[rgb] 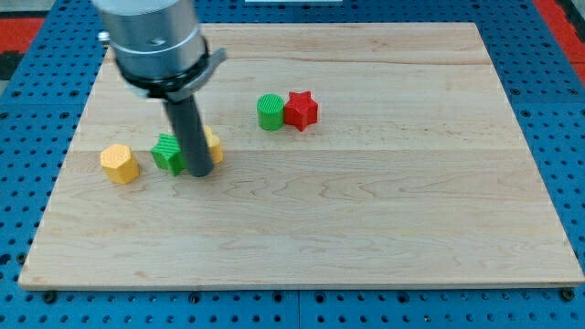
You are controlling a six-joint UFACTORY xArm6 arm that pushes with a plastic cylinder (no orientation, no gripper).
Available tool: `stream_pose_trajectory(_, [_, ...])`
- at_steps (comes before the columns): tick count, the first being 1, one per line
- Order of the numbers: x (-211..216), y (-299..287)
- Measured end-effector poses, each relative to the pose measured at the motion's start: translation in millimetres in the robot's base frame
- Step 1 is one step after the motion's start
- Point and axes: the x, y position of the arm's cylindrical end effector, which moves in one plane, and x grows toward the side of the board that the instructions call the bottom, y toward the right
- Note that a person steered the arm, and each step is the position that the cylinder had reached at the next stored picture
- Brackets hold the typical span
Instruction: Slide the green circle and hexagon parallel to each other
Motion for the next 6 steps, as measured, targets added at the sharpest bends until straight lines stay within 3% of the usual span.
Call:
stream_pose_trajectory(1, [6.1, 5.1])
stream_pose_trajectory(2, [28.3, -72.6])
stream_pose_trajectory(3, [4.2, -137.9])
stream_pose_trajectory(5, [-13.7, -13.6])
stream_pose_trajectory(6, [-37.0, 6.4])
